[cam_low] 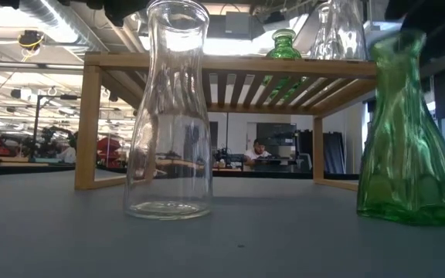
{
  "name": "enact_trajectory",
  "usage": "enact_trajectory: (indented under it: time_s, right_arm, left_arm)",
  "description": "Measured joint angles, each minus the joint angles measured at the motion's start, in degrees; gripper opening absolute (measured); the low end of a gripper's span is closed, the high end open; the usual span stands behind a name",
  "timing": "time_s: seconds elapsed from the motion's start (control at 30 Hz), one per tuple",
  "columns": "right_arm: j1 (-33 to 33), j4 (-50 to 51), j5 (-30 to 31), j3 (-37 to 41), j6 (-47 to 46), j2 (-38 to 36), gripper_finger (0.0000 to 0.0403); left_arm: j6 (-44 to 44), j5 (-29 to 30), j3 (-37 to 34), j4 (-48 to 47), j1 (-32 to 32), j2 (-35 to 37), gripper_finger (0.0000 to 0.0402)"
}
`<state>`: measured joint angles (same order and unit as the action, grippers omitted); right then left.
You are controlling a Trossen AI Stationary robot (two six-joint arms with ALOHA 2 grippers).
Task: Sort vases onto shelf
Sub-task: Move the middle right green bottle to the middle, then put the green bottle on the shelf
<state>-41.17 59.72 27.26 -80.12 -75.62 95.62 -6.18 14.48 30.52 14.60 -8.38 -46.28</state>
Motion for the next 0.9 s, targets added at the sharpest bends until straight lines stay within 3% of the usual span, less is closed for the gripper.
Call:
enact_trajectory:
  time_s: [0.2,0.37,0.57,0.9]
  right_arm:
    - [-7.6,0.2,5.8,0.2,-6.2,-1.7,0.0276]
    - [-13.3,-5.1,12.6,4.0,-13.8,1.2,0.0276]
    - [-12.5,-16.1,14.6,6.1,-12.3,7.0,0.0276]
    - [-9.1,-17.7,19.8,6.1,-11.7,13.0,0.0276]
  left_arm:
    - [-1.2,0.0,0.0,0.2,0.0,0.0,0.0211]
    - [-2.4,0.0,0.0,1.1,0.0,0.0,0.0211]
    - [-1.7,-0.4,0.0,0.0,0.0,0.0,0.0211]
    - [0.2,-5.7,0.0,-5.0,-0.2,0.0,0.0211]
